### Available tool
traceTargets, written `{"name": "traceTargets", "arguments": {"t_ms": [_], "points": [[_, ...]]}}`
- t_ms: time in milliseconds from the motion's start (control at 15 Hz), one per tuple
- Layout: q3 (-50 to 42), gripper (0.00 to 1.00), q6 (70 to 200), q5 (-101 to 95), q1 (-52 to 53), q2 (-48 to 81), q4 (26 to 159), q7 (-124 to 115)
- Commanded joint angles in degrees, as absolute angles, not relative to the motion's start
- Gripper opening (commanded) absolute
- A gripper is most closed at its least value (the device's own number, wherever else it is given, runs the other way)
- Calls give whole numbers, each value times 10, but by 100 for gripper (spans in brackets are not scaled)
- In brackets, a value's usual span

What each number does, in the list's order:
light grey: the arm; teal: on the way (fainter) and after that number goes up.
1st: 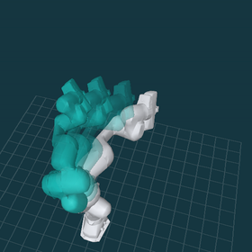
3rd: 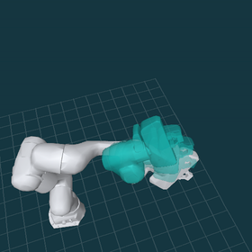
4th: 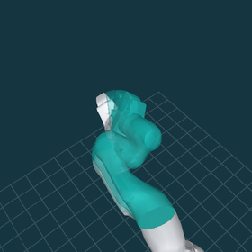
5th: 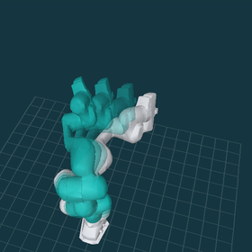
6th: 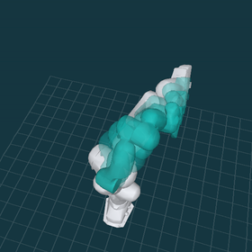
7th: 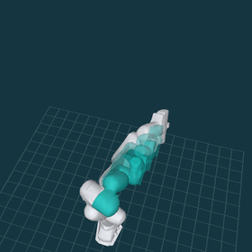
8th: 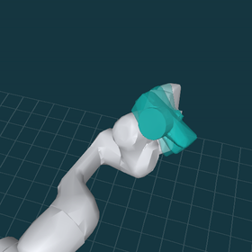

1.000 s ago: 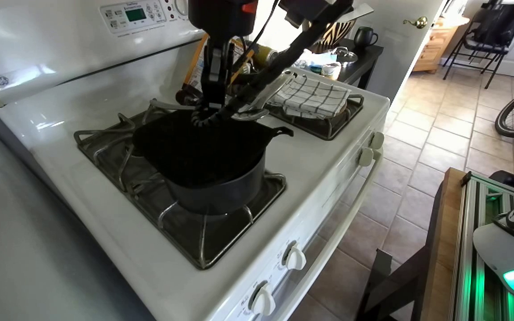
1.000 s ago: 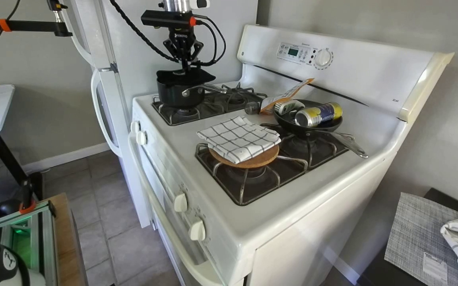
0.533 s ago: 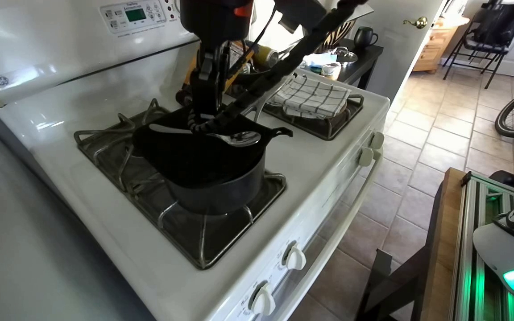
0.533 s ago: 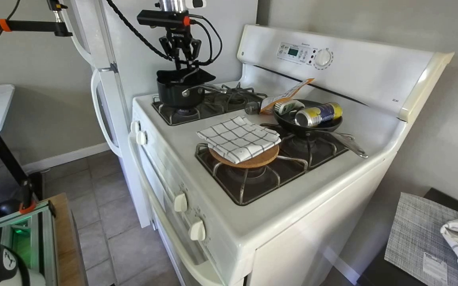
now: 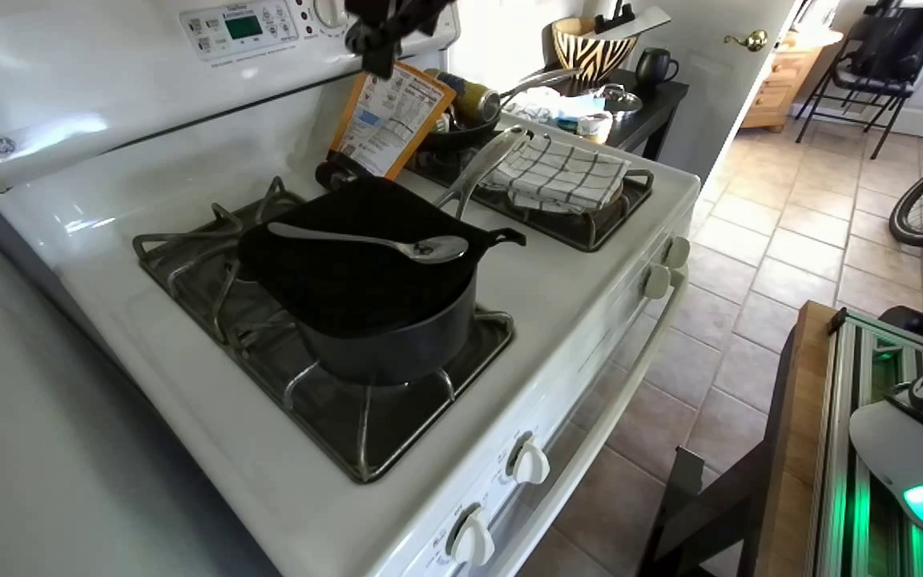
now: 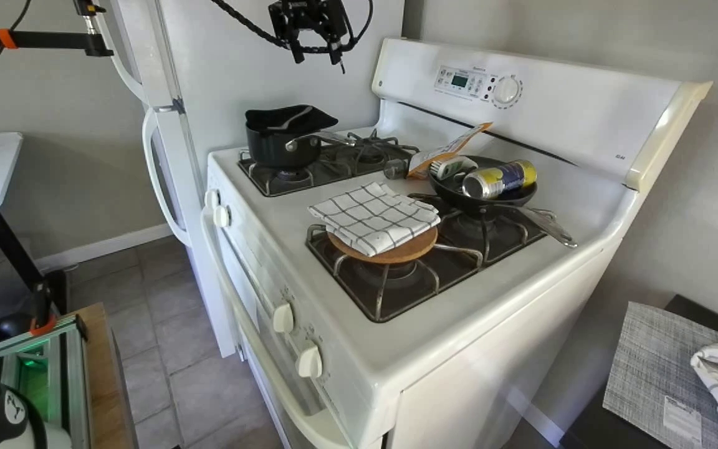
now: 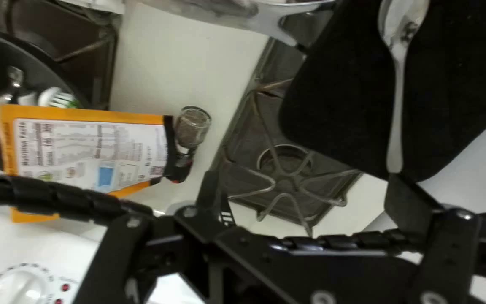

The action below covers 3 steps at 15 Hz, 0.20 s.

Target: Put the silver spoon on top of the black pot holder.

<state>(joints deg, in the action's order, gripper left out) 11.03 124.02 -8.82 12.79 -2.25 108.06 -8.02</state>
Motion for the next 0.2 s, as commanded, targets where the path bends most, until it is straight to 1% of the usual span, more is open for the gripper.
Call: {"name": "traceTargets", "arguments": {"t_ms": [0,133], "points": [[107,100,1241,-88,112,-39,1090,-89],[93,100,1250,-87,92,-64,1115,-90]]}}
